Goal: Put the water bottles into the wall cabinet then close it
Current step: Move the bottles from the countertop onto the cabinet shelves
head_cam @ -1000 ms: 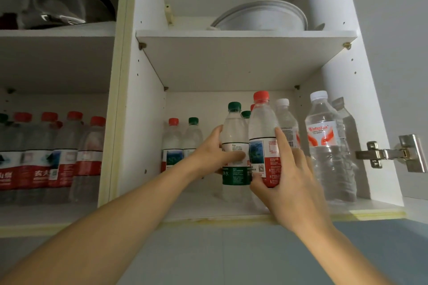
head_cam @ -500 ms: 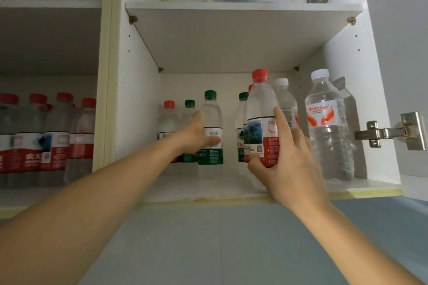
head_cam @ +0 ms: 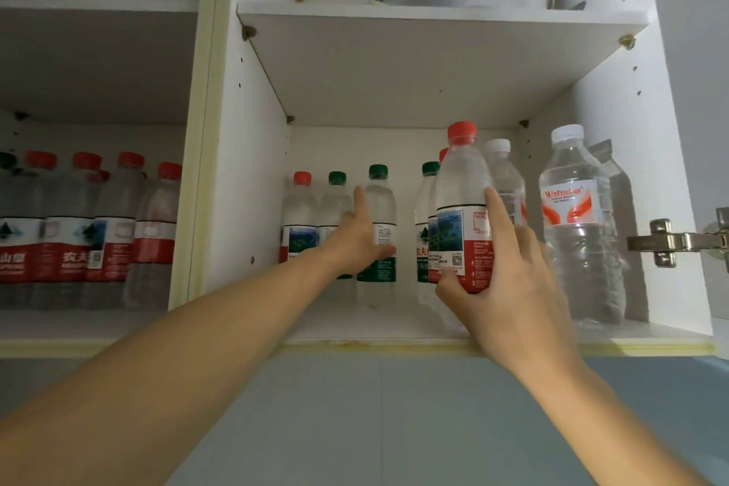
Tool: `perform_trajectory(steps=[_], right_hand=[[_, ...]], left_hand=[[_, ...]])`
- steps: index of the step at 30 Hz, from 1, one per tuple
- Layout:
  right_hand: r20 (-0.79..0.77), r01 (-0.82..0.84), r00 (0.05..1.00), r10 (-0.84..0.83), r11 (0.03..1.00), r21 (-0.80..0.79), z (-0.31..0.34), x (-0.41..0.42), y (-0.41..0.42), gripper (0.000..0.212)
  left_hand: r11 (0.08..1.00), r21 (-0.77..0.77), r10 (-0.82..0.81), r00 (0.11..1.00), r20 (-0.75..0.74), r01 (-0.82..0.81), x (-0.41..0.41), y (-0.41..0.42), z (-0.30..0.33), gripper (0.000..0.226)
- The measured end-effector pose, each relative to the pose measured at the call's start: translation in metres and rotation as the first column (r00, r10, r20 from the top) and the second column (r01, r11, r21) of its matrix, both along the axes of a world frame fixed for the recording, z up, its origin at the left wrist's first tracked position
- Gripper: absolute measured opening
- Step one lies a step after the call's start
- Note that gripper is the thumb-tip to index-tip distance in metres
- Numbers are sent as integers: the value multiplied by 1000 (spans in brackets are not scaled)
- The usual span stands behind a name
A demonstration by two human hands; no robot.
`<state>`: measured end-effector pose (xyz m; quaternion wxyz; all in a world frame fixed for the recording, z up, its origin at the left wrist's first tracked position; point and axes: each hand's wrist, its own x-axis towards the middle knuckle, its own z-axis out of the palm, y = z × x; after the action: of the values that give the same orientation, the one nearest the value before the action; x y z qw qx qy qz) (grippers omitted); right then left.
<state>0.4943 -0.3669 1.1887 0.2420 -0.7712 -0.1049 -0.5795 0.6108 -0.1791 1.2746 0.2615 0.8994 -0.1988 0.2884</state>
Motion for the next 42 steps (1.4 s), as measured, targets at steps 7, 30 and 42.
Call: perform_trajectory(steps=[7, 30, 42], right_hand=[[0, 4, 1000, -4, 1000, -2, 0, -1, 0, 102], [8, -3, 1000, 3, 1000, -16, -3, 4, -1, 100], [-7, -33, 999, 33, 999, 28, -2, -2, -3, 102]], left_hand=[[779, 548, 231, 951, 205, -307, 4, 2, 6, 142], [590, 573, 350, 820, 452, -569, 53, -4, -11, 136], [690, 558, 236, 872, 428, -461, 30, 2, -2, 77]])
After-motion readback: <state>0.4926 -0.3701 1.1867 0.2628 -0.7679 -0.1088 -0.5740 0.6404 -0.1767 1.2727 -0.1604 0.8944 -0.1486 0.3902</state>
